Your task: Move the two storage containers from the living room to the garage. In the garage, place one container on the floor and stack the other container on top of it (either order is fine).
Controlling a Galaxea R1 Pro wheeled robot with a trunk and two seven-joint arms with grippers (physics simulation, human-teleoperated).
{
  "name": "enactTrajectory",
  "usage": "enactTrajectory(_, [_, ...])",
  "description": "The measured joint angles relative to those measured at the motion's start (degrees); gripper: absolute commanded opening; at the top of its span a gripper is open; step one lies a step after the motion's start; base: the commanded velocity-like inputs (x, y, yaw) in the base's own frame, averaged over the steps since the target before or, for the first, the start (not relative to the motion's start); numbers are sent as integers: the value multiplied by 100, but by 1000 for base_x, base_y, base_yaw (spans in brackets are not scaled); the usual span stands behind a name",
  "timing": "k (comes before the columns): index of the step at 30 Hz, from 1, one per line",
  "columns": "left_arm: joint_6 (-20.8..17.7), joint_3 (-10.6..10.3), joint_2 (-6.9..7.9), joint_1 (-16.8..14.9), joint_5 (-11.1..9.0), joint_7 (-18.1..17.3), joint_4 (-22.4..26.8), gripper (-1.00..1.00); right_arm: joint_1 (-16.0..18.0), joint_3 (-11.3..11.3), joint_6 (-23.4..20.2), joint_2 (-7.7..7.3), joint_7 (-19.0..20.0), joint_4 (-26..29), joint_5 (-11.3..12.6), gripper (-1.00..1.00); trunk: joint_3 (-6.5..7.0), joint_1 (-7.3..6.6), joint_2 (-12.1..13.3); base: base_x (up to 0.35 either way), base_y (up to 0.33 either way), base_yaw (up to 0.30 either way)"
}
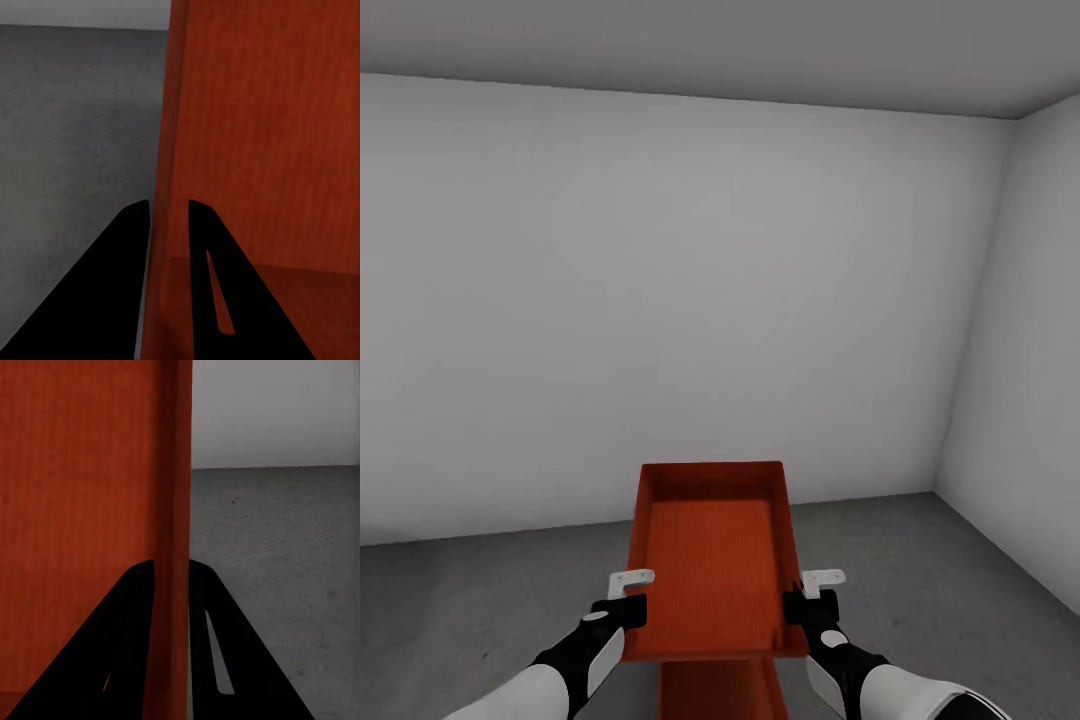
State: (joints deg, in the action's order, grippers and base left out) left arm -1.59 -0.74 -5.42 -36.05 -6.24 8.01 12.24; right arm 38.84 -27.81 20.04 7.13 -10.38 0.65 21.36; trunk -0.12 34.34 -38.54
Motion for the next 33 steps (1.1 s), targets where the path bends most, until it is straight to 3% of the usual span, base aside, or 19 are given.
enactTrajectory(18, [0, -7, 4, 1, -8, -1, 2, -100, 0, 2, 0, 4, -10, 0, -9, -100, 63, 0, 0, 0, 0, 166])
enactTrajectory(33, [1, -6, 4, 1, -6, -2, 2, -100, 0, 0, 1, 4, -10, 1, -9, -100, 70, 0, 0, 0, 0, 13])
